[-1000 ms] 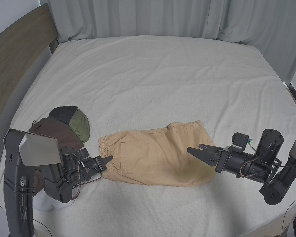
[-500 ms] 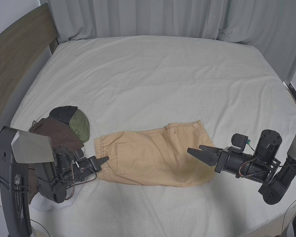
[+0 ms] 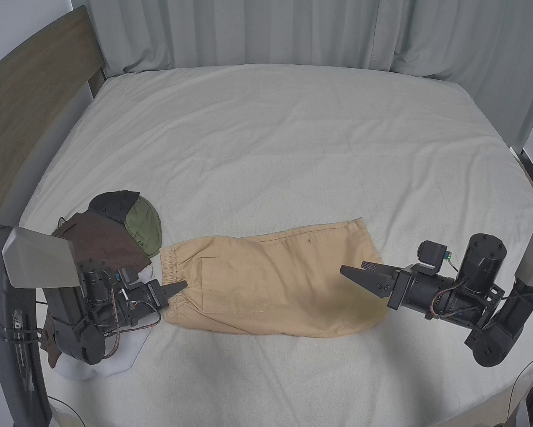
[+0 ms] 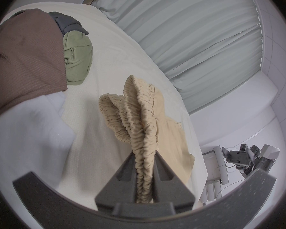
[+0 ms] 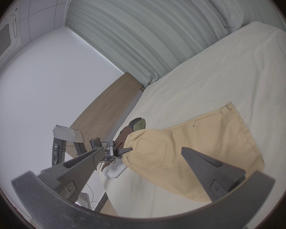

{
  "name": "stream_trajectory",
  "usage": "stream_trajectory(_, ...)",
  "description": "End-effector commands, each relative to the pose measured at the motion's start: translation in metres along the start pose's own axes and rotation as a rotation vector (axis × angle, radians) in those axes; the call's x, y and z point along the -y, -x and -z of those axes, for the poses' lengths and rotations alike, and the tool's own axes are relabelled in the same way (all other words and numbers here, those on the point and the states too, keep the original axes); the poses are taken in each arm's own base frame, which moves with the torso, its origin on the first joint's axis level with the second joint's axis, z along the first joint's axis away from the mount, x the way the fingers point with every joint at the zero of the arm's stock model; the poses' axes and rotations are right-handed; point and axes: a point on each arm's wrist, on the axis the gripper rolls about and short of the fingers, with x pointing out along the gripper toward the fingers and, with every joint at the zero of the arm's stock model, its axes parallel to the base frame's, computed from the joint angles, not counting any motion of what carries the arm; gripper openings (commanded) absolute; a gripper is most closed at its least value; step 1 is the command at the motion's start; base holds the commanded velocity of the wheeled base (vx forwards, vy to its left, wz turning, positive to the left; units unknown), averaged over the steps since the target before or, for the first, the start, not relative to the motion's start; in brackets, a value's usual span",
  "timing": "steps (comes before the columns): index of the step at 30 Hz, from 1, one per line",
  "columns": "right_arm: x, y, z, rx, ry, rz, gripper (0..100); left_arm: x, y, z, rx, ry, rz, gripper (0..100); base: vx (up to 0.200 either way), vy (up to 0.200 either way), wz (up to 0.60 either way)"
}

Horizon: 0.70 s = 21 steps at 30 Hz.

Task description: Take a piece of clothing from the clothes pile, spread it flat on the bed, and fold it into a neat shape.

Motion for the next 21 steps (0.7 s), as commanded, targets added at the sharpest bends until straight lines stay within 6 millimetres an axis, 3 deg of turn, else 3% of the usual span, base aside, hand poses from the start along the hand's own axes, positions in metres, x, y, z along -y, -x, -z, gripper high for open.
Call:
stream_trajectory(1, 0.001, 0.0, 0.0, 0.0, 0.0, 0.004, 100, 0.003, 0.007, -0.007, 0.017, -0.006, 0.01, 0, 0.0, 0.0, 0.0)
stream_trajectory(21, 0.002, 0.001, 0.0, 0.0, -0.001, 0.007, 100, 0.005, 0.02, -0.013, 0.009, -0.018, 0.043, 0, 0.0, 0.0, 0.0)
